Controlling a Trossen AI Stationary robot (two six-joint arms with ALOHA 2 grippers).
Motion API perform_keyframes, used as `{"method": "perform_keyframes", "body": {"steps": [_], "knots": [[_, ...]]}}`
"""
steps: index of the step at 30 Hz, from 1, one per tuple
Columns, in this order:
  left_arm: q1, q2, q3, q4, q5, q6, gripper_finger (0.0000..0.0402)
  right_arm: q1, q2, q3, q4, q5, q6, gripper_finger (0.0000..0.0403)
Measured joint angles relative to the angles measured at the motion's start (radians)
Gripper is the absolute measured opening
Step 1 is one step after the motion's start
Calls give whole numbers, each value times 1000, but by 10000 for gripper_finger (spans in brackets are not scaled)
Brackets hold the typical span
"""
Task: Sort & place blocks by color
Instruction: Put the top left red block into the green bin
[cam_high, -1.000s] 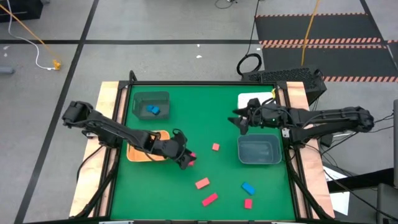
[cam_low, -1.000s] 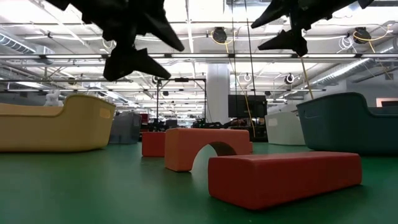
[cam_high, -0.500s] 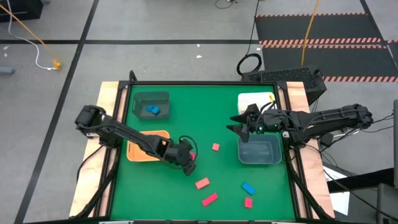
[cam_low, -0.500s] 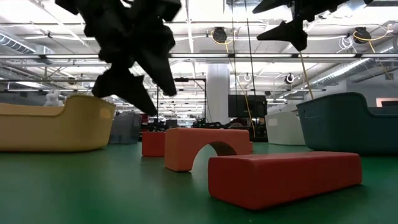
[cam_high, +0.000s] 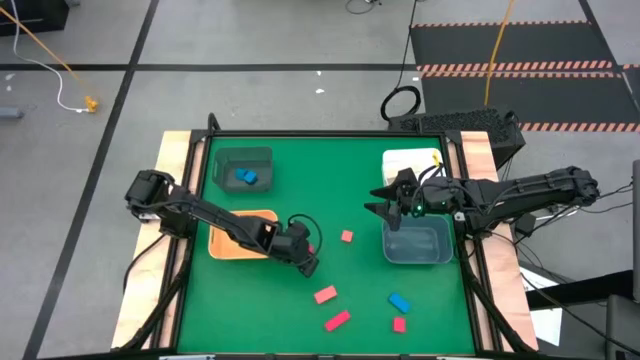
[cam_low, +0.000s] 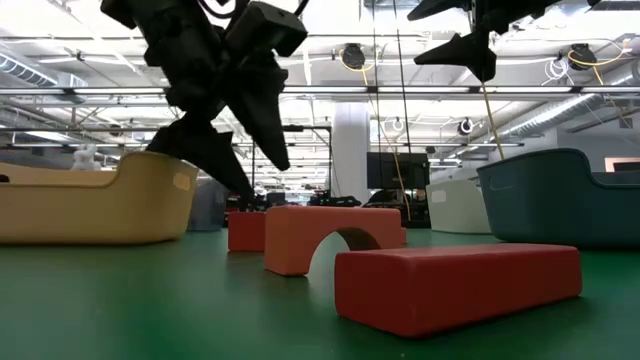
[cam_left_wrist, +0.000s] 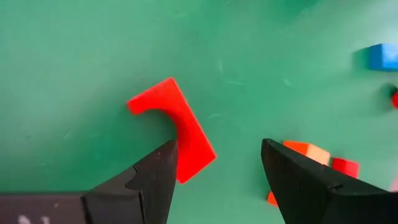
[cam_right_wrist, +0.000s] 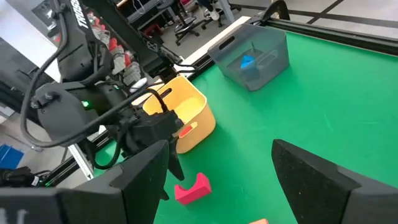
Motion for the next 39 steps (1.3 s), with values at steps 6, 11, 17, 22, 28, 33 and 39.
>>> {"method": "perform_keyframes", "body": {"steps": [6, 11, 17, 22, 28, 33, 39], "knots": [[-2, 0, 114, -117, -1, 46, 232, 0, 0, 0, 0, 0, -8, 278], [-2, 21, 209, -282, -17, 75, 232, 0, 0, 0, 0, 6, -21, 278], [0, 110, 283, -415, 11, 75, 232, 0, 0, 0, 0, 10, -18, 278], [0, 173, 321, -438, 20, 57, 232, 0, 0, 0, 0, 52, -18, 278], [0, 192, 332, -437, -3, 27, 232, 0, 0, 0, 0, 53, -17, 278], [0, 191, 332, -437, -28, 24, 232, 0, 0, 0, 0, 53, -16, 278], [-13, 191, 332, -436, -23, 18, 232, 0, 0, 0, 0, 53, -2, 278]]}}
